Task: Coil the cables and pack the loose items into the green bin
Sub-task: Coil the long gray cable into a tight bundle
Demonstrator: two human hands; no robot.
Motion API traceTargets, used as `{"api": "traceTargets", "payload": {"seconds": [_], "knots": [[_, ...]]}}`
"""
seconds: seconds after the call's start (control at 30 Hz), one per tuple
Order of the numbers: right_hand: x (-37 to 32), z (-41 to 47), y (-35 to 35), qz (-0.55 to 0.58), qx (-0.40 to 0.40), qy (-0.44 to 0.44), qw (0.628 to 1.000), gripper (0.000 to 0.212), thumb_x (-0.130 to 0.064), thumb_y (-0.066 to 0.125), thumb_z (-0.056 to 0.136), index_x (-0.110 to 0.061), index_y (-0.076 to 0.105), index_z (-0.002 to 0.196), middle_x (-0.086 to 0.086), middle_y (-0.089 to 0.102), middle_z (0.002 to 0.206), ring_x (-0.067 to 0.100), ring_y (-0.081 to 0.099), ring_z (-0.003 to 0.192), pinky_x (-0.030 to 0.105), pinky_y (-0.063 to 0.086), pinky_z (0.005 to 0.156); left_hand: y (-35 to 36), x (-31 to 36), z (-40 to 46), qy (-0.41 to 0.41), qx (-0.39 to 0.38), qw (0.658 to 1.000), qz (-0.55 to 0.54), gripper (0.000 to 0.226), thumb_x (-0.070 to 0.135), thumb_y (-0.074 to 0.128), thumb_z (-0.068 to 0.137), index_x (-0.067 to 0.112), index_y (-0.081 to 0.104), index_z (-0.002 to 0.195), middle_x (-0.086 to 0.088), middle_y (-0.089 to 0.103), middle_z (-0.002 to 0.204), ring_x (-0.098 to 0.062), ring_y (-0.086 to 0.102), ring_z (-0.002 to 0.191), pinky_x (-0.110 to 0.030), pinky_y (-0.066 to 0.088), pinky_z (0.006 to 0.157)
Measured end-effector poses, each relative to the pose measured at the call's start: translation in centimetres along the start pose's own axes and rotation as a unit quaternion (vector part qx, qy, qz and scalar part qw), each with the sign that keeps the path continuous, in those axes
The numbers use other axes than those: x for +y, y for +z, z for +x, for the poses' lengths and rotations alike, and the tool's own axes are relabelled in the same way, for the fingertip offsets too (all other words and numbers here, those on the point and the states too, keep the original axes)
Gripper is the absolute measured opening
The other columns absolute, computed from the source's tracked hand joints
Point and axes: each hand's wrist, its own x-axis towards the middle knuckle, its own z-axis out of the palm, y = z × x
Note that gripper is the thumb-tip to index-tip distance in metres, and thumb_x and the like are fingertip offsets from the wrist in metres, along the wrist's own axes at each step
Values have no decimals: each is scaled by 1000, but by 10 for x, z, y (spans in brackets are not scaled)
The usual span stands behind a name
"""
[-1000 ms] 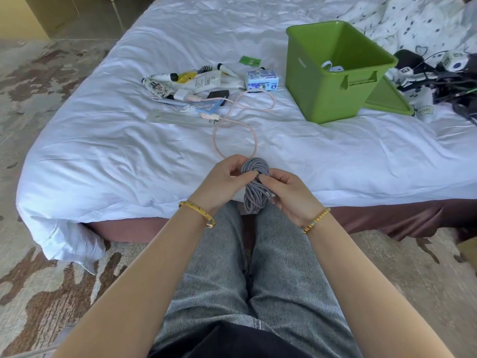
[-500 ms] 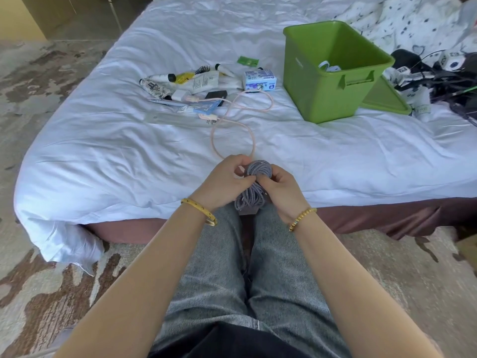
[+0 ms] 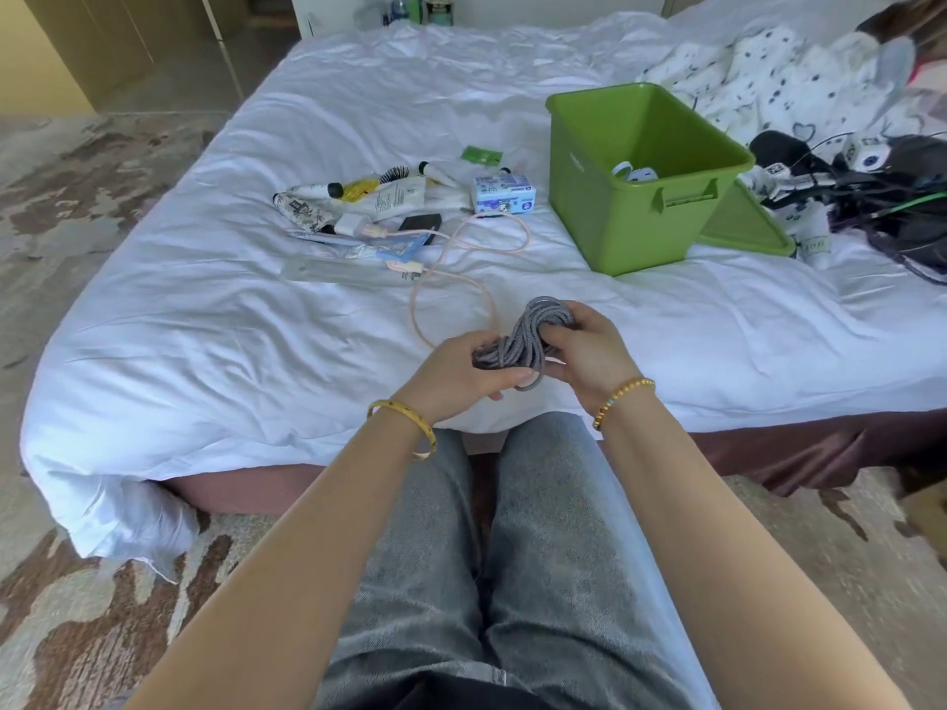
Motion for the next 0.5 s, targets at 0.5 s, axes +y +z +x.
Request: {"api": "traceTargets", "payload": {"seconds": [0.5], "knots": [[-67,58,-30,73,-58,-30,995,28,-19,37,100,-22,48,125,-3,55,118,14,51,114,36,36,102,19,99,124,-33,63,987,-144,26,15,39,97,15,47,122,-6,57,102,-19,55,88,-31,46,84]]}}
